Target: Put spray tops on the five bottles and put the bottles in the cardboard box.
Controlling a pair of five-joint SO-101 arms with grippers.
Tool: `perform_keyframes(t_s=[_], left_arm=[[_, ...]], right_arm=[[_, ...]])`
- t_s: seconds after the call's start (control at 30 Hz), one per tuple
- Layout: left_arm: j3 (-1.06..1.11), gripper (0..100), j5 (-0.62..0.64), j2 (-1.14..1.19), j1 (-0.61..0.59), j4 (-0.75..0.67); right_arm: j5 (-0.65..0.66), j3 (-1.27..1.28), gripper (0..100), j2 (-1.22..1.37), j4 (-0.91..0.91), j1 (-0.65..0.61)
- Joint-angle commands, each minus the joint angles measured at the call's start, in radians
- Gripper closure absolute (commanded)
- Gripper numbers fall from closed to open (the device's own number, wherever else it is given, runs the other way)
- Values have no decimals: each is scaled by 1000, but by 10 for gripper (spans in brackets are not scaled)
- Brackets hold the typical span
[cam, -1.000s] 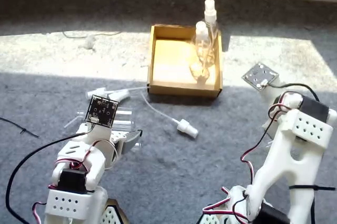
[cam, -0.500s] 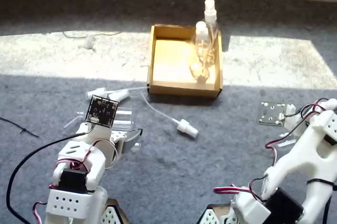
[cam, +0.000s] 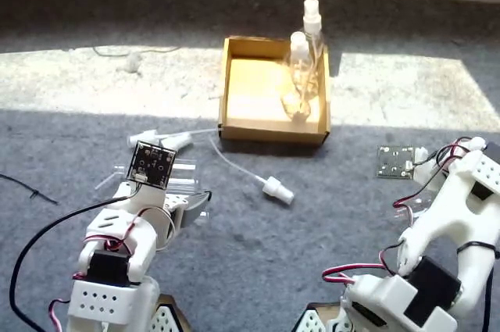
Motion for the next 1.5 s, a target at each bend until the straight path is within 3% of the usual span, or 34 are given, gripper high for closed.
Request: perform_keyframes(t_s=[0.0, 0.23, 0.47, 0.73, 0.97, 1.07, 1.23, 1.47], left_arm=[[-7, 664, -11, -7, -13, -18], [-7, 664, -11, -7, -13, -18], [-8, 664, -11, -7, -13, -18], [-7, 664, -11, -7, -10, -18], [-7, 664, -11, -7, -8, -17], [-8, 664, -11, -7, -8, -15], [-12, 664, -11, -7, -12, -14], [-12, 664, -11, -7, -12, -14]], right_arm=[[12, -45, 810, 18, -27, -4], [-8, -45, 810, 119, -30, -4], [-187, -45, 813, 265, -194, -4], [-575, -45, 815, 292, -205, -41], [-1261, -45, 815, 295, -114, -171], [-1453, -47, 815, 295, -12, -252], [-1628, -53, 815, 291, 28, -320], [-1648, -97, 815, 248, 42, -312]])
